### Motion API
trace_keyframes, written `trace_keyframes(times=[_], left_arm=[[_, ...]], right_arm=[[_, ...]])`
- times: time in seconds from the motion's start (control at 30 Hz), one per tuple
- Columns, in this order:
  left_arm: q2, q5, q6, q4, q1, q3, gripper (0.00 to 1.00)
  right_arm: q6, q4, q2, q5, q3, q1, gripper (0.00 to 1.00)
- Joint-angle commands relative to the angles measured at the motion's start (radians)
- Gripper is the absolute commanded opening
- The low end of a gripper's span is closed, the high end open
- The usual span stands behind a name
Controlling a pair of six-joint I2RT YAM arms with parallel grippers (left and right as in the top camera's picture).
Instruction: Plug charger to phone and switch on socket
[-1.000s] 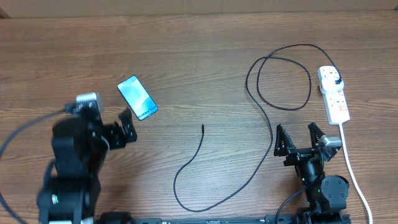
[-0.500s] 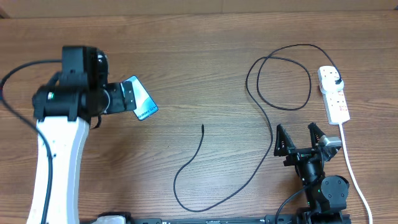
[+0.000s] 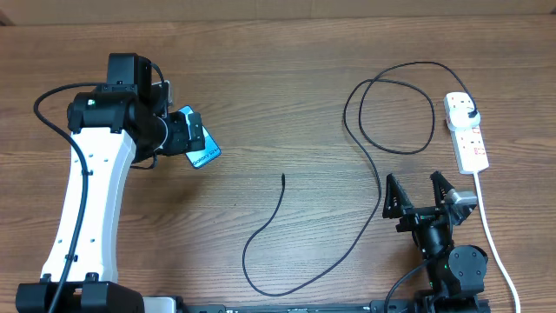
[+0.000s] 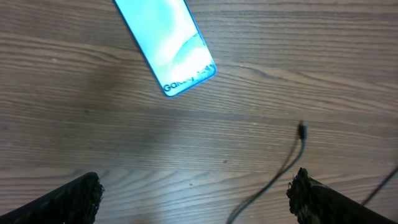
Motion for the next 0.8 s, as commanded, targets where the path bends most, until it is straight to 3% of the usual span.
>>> trace_keyframes(times=[0.0, 0.37, 0.57, 0.77], left_arm=[[0.008, 0.048, -0.078, 0.005, 0.005, 0.029, 1.0], [0.2, -0.068, -0.225, -0.146, 0.005, 0.278, 1.0], [0.334, -0.085, -0.298, -0.138, 0.005, 0.307, 1.0], [0.455, -0.09, -0.297, -0.077, 0.005, 0.307, 1.0]], right_arm=[[-0.004, 0.002, -0.011, 0.013, -0.011, 0.005, 1.0], [-0.004, 0.002, -0.011, 0.013, -0.011, 0.005, 1.0], [-0.004, 0.002, -0.011, 0.013, -0.011, 0.005, 1.0], [-0.004, 0.002, -0.011, 0.013, -0.011, 0.005, 1.0]])
